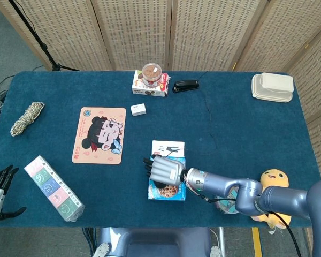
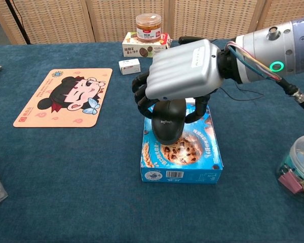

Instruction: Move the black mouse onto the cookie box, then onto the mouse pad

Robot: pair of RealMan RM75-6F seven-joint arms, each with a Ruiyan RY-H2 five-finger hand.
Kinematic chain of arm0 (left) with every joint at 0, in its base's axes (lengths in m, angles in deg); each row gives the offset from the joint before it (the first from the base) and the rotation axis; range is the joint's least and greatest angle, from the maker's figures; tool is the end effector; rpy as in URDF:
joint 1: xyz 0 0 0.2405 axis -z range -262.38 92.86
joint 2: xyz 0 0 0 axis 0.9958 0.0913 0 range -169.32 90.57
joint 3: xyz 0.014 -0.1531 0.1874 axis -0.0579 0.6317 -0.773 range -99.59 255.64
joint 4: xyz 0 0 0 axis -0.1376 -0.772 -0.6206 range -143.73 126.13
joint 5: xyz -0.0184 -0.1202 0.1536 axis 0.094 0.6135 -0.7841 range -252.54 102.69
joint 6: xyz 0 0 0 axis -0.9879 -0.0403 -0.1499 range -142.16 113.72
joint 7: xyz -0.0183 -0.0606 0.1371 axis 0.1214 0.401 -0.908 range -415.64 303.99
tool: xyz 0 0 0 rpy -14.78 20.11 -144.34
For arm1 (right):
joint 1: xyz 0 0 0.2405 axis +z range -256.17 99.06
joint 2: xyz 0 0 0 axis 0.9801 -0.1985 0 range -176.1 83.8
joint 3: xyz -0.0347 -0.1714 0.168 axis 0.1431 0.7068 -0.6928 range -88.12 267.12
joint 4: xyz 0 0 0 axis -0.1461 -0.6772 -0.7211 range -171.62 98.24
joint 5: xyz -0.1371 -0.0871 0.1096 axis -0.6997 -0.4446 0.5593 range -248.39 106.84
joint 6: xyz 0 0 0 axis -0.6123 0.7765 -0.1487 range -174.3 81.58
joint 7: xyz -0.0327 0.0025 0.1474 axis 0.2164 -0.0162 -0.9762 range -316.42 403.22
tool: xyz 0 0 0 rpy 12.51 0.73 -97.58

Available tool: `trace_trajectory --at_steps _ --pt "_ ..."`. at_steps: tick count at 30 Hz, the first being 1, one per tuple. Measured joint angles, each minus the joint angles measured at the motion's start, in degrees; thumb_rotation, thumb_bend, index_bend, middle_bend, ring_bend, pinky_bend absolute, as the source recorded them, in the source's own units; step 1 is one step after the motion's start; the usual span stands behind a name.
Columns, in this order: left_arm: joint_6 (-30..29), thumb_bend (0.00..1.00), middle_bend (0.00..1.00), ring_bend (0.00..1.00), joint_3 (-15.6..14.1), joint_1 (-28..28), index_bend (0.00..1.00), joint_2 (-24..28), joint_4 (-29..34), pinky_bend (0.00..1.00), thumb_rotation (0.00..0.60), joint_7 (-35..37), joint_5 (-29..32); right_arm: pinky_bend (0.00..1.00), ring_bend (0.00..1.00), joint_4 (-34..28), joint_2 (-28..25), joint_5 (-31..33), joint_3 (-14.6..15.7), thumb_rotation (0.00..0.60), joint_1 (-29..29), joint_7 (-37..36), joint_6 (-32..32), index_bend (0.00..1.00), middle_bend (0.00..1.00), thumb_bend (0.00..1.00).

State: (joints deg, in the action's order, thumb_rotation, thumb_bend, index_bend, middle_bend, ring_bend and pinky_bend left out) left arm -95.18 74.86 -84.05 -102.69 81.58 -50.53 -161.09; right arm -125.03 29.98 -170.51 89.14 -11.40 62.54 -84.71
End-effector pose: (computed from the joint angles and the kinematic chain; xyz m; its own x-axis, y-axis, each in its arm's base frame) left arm -0.3247 0.1405 0.1499 0.3420 0.1996 0.9183 0.9291 0.0748 -0.3623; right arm -0.0312 -0.3170 -0.0079 0.8477 0.2832 0.4486 0.0687 -0.8971 0.4364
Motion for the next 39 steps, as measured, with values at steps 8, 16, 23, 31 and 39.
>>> trace_trajectory --at_steps 8,16,23,31,39 --pt "-0.1 0.09 0.00 0.00 -0.1 -0.1 0.00 0.1 0.0 0.00 0.600 0.2 -0.2 0.33 0.04 -0.9 -1.1 0.9 0.4 0.600 -0.9 2.0 0.4 0.17 0.07 0.43" --pt "-0.3 0.09 0.00 0.00 -0.1 -0.1 0.00 0.1 -0.2 0.00 0.600 0.4 -0.3 0.33 0.04 -3.6 -3.6 0.2 0.3 0.600 -1.7 3.2 -1.2 0.16 0.04 0.43" --pt "-0.3 0.09 0.00 0.00 -0.2 0.0 0.00 0.2 0.1 0.00 0.600 0.4 -0.7 0.33 0.04 -7.2 -8.8 -0.6 -0.3 0.600 -3.5 4.4 -5.4 0.16 0.04 0.43" --pt "-0.8 0.09 0.00 0.00 -0.3 0.4 0.00 0.7 1.1 0.00 0.600 -1.6 -1.9 0.18 0.00 -8.4 -17.2 1.9 -2.0 0.600 -10.5 3.6 -15.9 0.12 0.00 0.35" --pt "-0.3 0.09 0.00 0.00 0.6 2.9 0.00 1.8 3.2 0.00 0.600 -10.4 -4.7 0.00 0.00 -7.2 -21.9 13.7 -2.3 0.600 -23.9 0.6 -26.0 0.01 0.00 0.17"
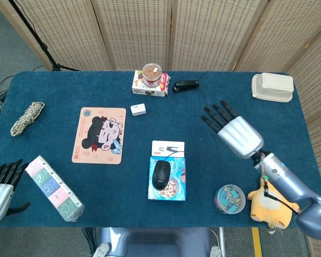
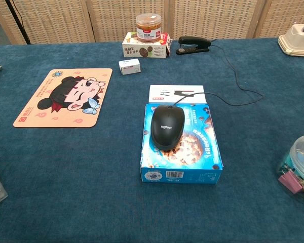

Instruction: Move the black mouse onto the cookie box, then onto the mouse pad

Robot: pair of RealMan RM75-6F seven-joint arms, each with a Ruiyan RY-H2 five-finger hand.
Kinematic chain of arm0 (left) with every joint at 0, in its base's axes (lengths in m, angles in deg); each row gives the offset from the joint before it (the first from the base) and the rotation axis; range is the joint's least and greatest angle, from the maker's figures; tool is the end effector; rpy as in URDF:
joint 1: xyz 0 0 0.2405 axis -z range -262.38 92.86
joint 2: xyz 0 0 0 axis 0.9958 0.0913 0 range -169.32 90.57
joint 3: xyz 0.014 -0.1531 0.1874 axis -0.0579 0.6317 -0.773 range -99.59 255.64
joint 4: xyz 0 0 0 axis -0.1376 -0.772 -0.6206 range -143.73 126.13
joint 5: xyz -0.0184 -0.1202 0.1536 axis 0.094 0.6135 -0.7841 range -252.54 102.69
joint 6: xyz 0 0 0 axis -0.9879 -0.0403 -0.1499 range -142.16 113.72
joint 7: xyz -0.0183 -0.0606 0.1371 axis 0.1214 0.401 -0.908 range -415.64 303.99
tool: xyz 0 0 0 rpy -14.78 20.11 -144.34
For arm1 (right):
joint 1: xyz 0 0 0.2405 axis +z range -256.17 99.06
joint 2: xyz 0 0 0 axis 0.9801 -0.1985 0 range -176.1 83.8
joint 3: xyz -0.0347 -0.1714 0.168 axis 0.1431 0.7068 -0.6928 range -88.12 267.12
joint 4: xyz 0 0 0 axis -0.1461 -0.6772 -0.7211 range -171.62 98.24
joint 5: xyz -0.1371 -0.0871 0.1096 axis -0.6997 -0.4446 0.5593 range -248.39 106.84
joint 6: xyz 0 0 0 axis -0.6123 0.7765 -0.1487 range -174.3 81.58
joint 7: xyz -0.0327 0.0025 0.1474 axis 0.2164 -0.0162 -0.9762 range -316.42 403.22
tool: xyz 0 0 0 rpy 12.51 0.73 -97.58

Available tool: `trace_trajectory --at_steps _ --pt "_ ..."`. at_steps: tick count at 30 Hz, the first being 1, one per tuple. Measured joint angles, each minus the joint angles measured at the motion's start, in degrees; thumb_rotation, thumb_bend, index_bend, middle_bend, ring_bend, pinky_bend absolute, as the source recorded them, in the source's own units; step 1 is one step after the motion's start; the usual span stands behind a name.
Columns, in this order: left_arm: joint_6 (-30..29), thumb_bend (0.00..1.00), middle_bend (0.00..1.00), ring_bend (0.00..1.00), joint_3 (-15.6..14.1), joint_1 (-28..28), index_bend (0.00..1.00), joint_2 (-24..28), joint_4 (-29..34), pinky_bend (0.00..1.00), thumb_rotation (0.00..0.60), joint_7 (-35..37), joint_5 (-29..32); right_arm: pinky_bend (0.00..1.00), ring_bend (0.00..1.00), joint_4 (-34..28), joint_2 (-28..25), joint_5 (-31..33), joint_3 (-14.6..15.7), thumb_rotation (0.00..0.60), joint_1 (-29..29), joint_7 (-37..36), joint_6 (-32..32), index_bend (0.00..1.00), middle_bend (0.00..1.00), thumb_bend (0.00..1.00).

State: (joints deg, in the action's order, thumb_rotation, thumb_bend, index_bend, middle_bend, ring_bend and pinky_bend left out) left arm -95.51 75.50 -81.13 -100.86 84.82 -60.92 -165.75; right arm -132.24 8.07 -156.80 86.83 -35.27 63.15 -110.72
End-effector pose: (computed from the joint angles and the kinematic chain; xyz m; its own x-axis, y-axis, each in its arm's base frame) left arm -0.2967 0.1586 0.1513 0.5046 0.1611 0.8482 0.8633 -0.0837 -0.4977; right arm -0.1408 -0.3356 0.1666 0.7799 0.2007 0.5929 -0.4353 -0.5068 0.7441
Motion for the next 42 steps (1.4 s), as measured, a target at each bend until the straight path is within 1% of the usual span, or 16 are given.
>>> trace_trajectory --at_steps 5,10,16,21,23,26,30,36,42 --pt "1.9 0.09 0.00 0.00 1.2 4.2 0.00 1.4 1.4 0.00 0.600 -4.8 -3.9 0.00 0.00 0.9 -1.0 3.1 1.8 0.600 -9.8 -3.5 -7.1 0.00 0.00 0.15" --pt "4.2 0.10 0.00 0.00 2.7 9.6 0.00 1.2 0.5 0.00 0.600 -5.1 -8.7 0.00 0.00 1.1 -1.5 4.9 4.2 0.600 -17.8 -8.5 -11.9 0.00 0.00 0.15" --pt "8.7 0.11 0.00 0.00 4.3 17.2 0.00 -0.9 -1.6 0.00 0.600 -3.0 -13.7 0.00 0.00 0.9 -1.4 6.5 5.4 0.600 -24.8 -15.2 -16.8 0.00 0.00 0.15" --pt "14.0 0.12 0.00 0.00 5.2 25.6 0.00 -4.1 -4.4 0.00 0.600 -1.3 -18.6 0.00 0.00 0.7 0.7 6.8 5.4 0.600 -30.4 -20.1 -22.1 0.03 0.00 0.15" --pt "15.2 0.14 0.00 0.00 5.5 28.4 0.00 -5.6 -5.6 0.00 0.600 -1.0 -20.4 0.00 0.00 1.1 2.1 6.5 5.4 0.600 -32.3 -21.1 -23.7 0.04 0.00 0.15" --pt "16.5 0.18 0.00 0.00 6.3 32.4 0.00 -8.4 -7.7 0.00 0.600 -0.8 -22.5 0.00 0.00 2.6 3.6 6.4 5.2 0.600 -34.1 -22.0 -24.8 0.04 0.00 0.15" --pt "19.9 0.20 0.00 0.00 7.4 37.3 0.00 -11.5 -9.3 0.00 0.600 -1.8 -23.6 0.00 0.00 3.6 4.2 6.7 3.9 0.600 -35.0 -22.8 -24.8 0.03 0.00 0.15" --pt "26.1 0.20 0.00 0.00 7.9 42.9 0.00 -15.5 -10.7 0.00 0.600 -5.4 -23.2 0.00 0.00 4.5 4.4 6.8 2.2 0.600 -35.9 -21.8 -25.2 0.03 0.00 0.15" --pt "29.8 0.22 0.00 0.00 8.1 47.0 0.00 -19.3 -12.2 0.00 0.600 -7.3 -21.6 0.00 0.00 5.0 4.2 7.2 1.0 0.600 -36.5 -22.6 -24.3 0.03 0.00 0.15"
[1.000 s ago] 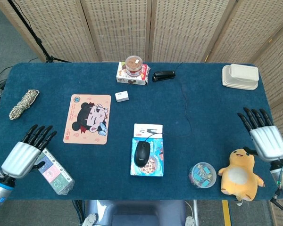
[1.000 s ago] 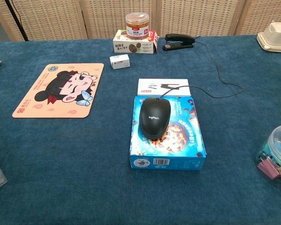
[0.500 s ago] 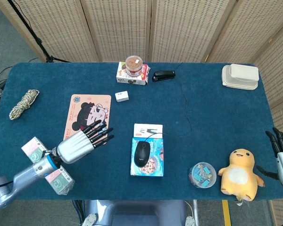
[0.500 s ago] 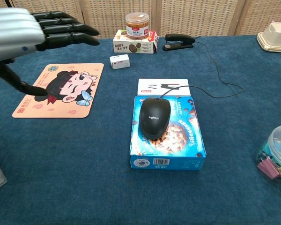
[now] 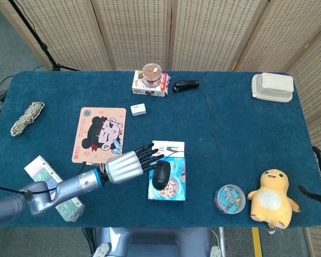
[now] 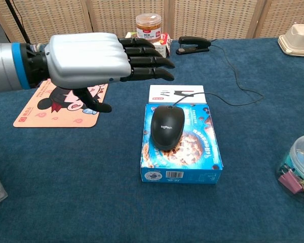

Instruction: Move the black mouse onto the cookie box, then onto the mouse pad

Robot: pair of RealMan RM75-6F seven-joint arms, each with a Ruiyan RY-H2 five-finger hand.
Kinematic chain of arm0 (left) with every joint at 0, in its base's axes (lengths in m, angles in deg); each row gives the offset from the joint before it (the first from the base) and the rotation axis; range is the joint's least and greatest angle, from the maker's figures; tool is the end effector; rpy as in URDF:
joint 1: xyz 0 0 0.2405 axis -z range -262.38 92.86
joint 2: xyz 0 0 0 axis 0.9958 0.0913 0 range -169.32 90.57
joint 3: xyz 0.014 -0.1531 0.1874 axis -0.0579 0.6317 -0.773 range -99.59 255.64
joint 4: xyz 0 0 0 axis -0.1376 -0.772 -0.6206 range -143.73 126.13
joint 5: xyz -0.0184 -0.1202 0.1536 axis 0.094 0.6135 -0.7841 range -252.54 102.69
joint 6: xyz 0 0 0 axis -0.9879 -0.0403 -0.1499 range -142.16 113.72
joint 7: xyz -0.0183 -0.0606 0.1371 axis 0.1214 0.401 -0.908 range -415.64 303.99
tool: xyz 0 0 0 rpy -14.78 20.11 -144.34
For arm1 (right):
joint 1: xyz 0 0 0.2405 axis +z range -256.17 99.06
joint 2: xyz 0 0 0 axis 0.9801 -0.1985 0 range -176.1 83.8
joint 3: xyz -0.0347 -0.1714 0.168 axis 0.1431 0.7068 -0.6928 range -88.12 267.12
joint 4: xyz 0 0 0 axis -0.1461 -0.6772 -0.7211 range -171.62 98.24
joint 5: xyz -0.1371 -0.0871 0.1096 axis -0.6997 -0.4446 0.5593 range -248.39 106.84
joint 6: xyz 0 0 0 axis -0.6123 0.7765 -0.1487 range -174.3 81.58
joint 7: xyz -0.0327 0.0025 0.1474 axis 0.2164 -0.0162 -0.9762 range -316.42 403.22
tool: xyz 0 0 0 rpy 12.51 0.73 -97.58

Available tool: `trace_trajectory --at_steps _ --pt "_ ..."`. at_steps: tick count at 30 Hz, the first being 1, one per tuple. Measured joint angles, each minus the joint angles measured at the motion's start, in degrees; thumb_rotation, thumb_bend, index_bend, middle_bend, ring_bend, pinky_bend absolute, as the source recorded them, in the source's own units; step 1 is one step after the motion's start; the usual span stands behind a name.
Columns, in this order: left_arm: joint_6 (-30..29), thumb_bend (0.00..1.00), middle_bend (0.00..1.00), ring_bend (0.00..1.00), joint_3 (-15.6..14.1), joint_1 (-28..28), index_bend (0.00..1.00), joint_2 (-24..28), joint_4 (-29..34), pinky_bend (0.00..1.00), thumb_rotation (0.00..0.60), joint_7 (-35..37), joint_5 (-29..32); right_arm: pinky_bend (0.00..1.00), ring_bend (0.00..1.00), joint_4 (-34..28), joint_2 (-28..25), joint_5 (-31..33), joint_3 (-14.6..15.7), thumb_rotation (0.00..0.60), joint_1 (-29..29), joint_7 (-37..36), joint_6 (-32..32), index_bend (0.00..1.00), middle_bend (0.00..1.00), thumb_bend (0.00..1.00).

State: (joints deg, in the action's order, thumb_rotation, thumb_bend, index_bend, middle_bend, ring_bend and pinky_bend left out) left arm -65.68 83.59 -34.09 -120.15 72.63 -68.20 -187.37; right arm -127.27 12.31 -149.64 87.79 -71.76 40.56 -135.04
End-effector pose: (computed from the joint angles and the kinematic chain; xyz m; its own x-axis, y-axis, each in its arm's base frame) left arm -0.0733 0.3058 0.0013 0.7302 -0.2424 0.6388 0.1166 -0.8770 -0.4661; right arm -0.3114 -0.1922 0.2152 0.4631 0.0720 0.8834 -0.8851 0.0883 0.4569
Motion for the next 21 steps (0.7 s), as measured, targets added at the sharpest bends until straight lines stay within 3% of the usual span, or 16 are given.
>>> trace_trajectory --at_steps 10,21 --pt "4.3 0.24 0.00 0.00 0.4 4.9 0.00 -6.4 -2.1 0.00 0.600 -3.5 3.3 0.00 0.00 0.7 0.0 0.0 -1.5 0.600 -0.7 -0.5 1.0 0.03 0.00 0.15" --pt "9.0 0.28 0.00 0.00 0.8 7.1 0.00 -10.0 -2.6 0.01 0.600 -9.6 10.0 0.00 0.00 0.8 -0.5 -0.4 -2.6 0.600 -1.4 -1.7 1.8 0.03 0.00 0.15"
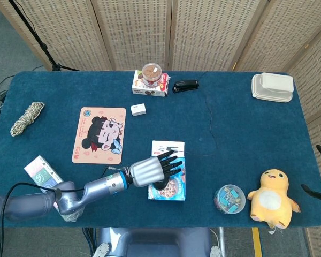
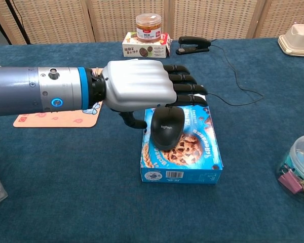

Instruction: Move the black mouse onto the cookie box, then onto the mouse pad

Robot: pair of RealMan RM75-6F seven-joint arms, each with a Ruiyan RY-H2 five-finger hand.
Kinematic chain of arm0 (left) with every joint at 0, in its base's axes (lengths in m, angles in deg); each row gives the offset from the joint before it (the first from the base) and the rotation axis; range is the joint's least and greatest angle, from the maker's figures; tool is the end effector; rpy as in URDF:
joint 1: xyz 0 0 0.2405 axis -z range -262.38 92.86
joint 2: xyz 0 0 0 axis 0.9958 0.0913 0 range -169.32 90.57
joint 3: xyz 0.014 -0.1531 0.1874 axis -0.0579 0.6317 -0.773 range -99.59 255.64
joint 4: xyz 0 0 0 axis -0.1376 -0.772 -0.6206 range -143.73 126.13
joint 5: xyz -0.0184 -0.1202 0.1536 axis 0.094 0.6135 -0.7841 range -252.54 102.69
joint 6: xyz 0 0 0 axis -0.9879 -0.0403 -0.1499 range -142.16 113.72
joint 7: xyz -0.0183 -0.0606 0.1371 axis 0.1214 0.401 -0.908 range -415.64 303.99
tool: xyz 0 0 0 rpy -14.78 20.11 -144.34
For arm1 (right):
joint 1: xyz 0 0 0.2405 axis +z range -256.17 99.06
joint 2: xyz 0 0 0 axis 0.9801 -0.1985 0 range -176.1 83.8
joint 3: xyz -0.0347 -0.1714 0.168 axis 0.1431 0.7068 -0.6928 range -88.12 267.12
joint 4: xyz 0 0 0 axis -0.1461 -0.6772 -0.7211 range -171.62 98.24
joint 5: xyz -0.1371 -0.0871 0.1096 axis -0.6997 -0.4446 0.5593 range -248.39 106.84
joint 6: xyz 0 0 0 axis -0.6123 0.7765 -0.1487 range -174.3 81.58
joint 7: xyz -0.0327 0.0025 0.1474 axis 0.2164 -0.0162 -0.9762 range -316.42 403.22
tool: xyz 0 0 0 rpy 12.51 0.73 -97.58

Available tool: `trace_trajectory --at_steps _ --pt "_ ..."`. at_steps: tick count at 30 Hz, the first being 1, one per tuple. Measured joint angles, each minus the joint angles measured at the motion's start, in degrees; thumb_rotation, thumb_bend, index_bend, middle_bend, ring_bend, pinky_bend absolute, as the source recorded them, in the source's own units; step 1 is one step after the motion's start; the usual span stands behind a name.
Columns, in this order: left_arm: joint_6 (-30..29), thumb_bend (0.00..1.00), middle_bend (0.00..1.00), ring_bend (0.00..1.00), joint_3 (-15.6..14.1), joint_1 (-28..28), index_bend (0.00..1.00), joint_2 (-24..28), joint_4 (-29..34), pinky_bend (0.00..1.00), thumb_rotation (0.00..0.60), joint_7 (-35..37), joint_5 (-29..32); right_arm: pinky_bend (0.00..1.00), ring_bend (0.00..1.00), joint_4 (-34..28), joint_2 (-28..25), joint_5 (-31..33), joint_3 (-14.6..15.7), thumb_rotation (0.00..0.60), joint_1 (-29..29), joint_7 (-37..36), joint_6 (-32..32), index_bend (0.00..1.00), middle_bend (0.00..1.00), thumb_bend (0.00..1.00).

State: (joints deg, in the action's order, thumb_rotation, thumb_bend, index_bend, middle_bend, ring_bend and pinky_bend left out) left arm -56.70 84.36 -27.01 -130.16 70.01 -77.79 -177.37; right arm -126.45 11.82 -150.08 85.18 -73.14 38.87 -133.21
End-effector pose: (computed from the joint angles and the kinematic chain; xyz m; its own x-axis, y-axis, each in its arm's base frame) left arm -0.0352 0.3046 -0.0562 0.7745 -0.2403 0.5852 0.0641 -0.8905 -0.4505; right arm -0.3152 -0.1937 0.2213 0.4521 0.0789 0.8885 -0.8904 0.0998 0.4442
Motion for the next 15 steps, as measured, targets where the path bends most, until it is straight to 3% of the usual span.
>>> trace_trajectory --at_steps 7,12,15 --pt "-0.3 0.33 0.00 0.04 -1.1 1.9 0.01 -1.2 -1.3 0.13 0.600 0.9 0.1 0.00 0.00 -0.1 -0.3 -0.3 -0.5 0.600 -0.3 -0.7 0.4 0.03 0.00 0.15" --pt "0.3 0.37 0.04 0.06 -2.1 3.2 0.11 -2.3 -2.4 0.16 0.600 1.3 0.3 0.00 0.00 -0.4 -0.5 -0.6 -0.7 0.600 -0.6 -0.9 0.3 0.03 0.00 0.15" --pt "0.2 0.39 0.12 0.13 -2.4 3.5 0.20 -2.7 -2.8 0.24 0.600 0.9 0.6 0.00 0.00 -0.5 -0.7 -0.8 -0.9 0.600 -0.8 -1.3 0.3 0.03 0.00 0.15"
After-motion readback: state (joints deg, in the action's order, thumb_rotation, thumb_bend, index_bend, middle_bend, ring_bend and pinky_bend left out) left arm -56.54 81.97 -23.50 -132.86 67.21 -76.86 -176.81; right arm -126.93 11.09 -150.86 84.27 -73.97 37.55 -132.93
